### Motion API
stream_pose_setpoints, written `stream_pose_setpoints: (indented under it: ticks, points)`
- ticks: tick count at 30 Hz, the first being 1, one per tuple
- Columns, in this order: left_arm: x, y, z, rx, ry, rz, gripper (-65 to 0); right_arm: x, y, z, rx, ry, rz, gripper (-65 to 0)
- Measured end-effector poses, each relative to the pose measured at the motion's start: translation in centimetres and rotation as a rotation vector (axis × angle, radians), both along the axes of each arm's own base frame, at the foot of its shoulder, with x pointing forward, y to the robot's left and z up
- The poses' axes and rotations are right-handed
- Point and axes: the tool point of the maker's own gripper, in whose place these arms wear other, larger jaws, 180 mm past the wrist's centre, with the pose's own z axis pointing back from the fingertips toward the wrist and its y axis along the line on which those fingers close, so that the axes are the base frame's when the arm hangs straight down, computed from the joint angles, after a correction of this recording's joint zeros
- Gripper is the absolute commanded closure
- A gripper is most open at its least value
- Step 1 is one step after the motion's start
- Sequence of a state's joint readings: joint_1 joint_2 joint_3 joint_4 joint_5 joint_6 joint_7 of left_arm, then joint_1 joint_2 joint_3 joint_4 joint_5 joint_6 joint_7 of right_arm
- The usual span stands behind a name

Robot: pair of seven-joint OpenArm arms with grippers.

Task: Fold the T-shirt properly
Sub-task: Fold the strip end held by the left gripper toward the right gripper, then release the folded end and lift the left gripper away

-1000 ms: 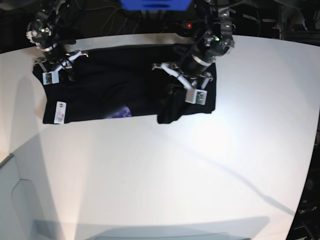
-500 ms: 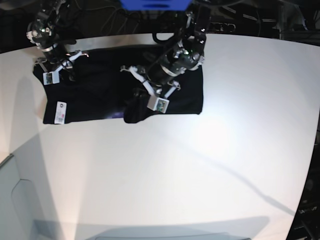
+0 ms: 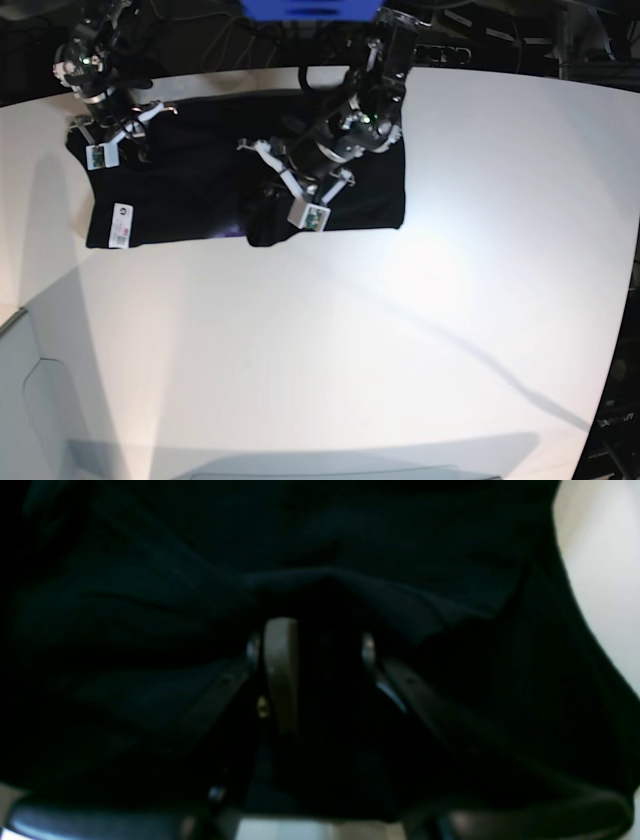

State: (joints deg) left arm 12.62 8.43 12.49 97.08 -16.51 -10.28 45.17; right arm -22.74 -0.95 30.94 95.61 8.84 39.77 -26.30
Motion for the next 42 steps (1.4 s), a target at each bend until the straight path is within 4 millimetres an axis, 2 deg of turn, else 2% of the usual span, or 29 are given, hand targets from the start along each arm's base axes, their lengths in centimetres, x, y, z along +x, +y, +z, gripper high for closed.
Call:
stream_pose_setpoints:
  ticks: [2, 4, 6, 9, 12, 14, 17, 21, 23, 26, 30, 36, 38, 42]
  points:
    - [-0.3, -0.5, 0.1, -0.001, -0.003, -0.02, -14.2, 0.0, 0.0, 0.0, 0.0, 0.0, 0.0, -17.3]
    - [-0.7, -1.5, 0.6, -0.011, -0.012, -0.047, -25.9, 0.0, 0.0, 0.0, 0.0, 0.0, 0.0, -17.3]
    - [-1.2, -2.7, 1.0, -0.02, -0.026, -0.086, -32.9, 0.0, 0.0, 0.0, 0.0, -0.001, 0.0, -17.3]
    - [-1.5, -3.2, 2.5, -0.023, -0.078, -0.133, -33.2, 0.0, 0.0, 0.0, 0.0, 0.0, 0.0, -17.3]
    - [0.3, -2.5, 6.2, -0.063, -0.203, -0.082, -33.2, 0.0, 0.0, 0.0, 0.0, 0.0, -0.001, -17.3]
    - [0.4, -1.7, 7.1, -0.06, -0.24, -0.08, -33.2, 0.0, 0.0, 0.0, 0.0, 0.0, 0.0, -17.3]
    - [-0.4, 1.5, 6.0, 0.013, -0.22, -0.059, -33.2, 0.0, 0.0, 0.0, 0.001, -0.001, 0.0, -17.3]
    - [0.7, 5.8, 5.6, 0.087, -0.244, 0.017, -33.2, 0.0, 0.0, 0.0, 0.0, 0.001, 0.0, -17.4]
    - [0.8, 6.8, 5.3, 0.113, -0.245, 0.022, -33.2, 0.0, 0.0, 0.0, 0.0, 0.0, 0.0, -17.4]
    - [0.3, 7.1, 4.7, 0.127, -0.225, 0.014, -33.2, 0.1, 0.0, 0.0, 0.0, 0.0, 0.001, -17.4]
    - [0.3, 6.1, 4.8, 0.111, -0.23, -0.003, -33.2, 0.3, 0.0, 0.1, 0.0, -0.003, 0.001, -17.4]
    - [-3.0, 0.0, 1.2, 0.084, -0.127, -0.208, -33.2, 0.3, 0.0, 0.1, 0.0, -0.002, 0.001, -17.4]
    - [-3.3, -0.6, 0.4, 0.111, -0.122, -0.252, -33.2, 0.3, 0.0, 0.1, 0.0, -0.002, 0.001, -17.4]
    - [-3.4, -1.5, 0.6, 0.138, -0.159, -0.33, -33.2, 0.3, 0.0, 0.1, -0.001, -0.001, 0.001, -17.4]
